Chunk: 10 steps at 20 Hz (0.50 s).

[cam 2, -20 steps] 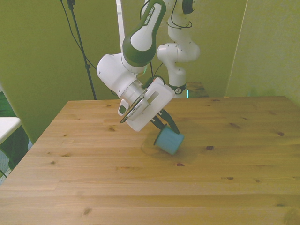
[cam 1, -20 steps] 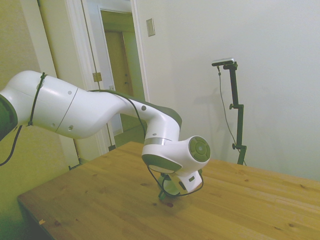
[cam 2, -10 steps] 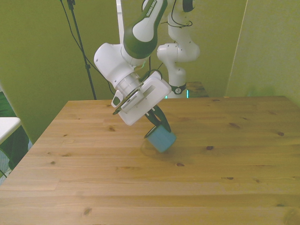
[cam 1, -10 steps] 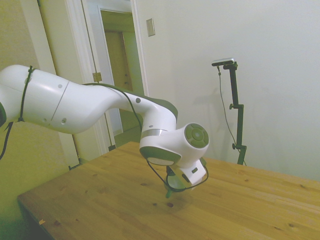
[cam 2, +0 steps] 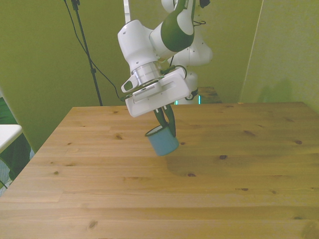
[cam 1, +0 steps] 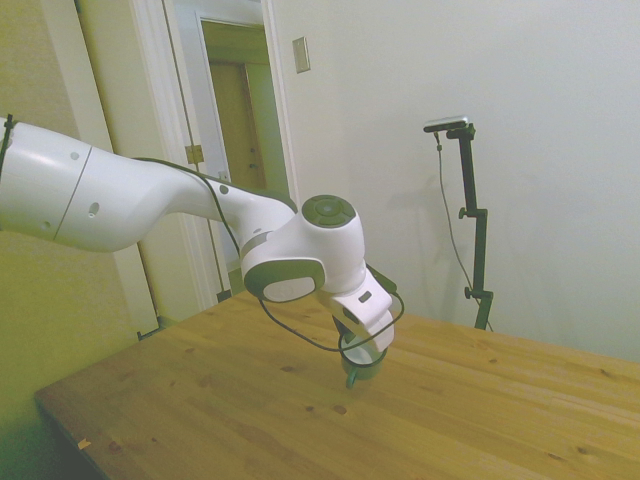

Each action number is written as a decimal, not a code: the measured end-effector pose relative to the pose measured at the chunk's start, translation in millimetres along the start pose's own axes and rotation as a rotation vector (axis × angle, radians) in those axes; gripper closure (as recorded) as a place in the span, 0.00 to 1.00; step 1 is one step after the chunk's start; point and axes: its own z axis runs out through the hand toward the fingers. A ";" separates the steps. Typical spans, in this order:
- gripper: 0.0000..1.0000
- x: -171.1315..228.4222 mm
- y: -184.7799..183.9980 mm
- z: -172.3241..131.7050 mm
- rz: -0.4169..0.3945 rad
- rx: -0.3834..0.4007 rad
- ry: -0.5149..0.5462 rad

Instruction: Flip the mug upright

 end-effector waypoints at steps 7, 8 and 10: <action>1.00 -28.0 -13.2 32.2 -0.061 -0.175 0.104; 1.00 -29.9 -13.2 37.7 -0.069 -0.201 0.112; 1.00 -31.1 -12.5 47.6 -0.075 -0.242 0.125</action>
